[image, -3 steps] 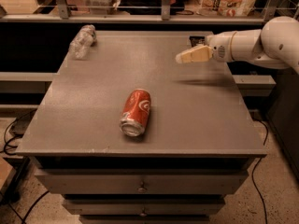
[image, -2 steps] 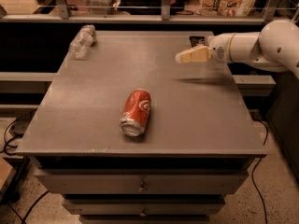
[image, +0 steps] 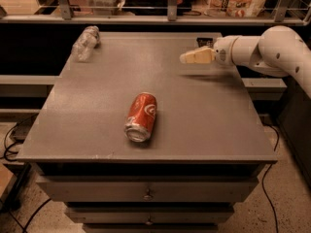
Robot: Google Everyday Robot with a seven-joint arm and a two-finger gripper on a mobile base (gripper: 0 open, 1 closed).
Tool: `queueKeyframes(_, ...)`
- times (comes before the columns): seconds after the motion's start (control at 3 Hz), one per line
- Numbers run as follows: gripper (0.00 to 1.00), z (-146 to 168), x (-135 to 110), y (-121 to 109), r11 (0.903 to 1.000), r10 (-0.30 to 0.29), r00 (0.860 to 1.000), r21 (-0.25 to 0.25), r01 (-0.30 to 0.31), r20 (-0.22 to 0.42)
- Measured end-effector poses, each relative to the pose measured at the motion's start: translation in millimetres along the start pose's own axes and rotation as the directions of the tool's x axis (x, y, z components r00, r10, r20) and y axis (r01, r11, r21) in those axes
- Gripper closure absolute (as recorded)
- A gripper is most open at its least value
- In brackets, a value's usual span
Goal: Move rxbar chocolate near water bottle
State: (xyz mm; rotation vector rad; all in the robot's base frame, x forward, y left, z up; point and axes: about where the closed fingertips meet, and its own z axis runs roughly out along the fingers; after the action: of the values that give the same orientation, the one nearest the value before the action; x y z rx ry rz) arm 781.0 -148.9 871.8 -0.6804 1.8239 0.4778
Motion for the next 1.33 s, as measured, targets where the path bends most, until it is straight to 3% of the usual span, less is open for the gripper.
queueKeyframes(1.0, 0.0, 15, 21, -45, 0.9956, 0.019, 0.997, 0.093, -0.012, -0.071)
queueKeyframes(1.33, 0.17, 22, 24, -54, 0.9943, 0.056, 0.997, 0.094, -0.05, -0.058)
